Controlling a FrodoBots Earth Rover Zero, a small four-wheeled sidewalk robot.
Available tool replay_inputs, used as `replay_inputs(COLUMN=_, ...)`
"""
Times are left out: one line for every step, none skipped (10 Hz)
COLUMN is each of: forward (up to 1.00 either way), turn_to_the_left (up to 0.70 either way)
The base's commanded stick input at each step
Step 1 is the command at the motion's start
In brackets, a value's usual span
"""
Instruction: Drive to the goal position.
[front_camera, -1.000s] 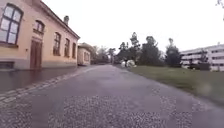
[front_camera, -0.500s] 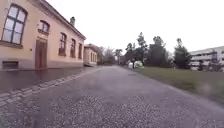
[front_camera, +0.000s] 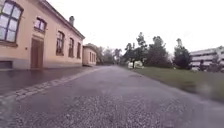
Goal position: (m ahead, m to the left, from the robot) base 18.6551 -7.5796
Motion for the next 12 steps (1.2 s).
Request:
replay_inputs(forward=1.00, turn_to_the_left=0.00)
replay_inputs(forward=1.00, turn_to_the_left=0.00)
replay_inputs(forward=1.00, turn_to_the_left=0.00)
replay_inputs(forward=1.00, turn_to_the_left=0.00)
replay_inputs(forward=1.00, turn_to_the_left=0.00)
replay_inputs(forward=1.00, turn_to_the_left=0.00)
replay_inputs(forward=1.00, turn_to_the_left=0.00)
replay_inputs(forward=1.00, turn_to_the_left=0.00)
replay_inputs(forward=1.00, turn_to_the_left=0.20)
replay_inputs(forward=1.00, turn_to_the_left=0.33)
replay_inputs(forward=1.00, turn_to_the_left=0.08)
replay_inputs(forward=1.00, turn_to_the_left=0.00)
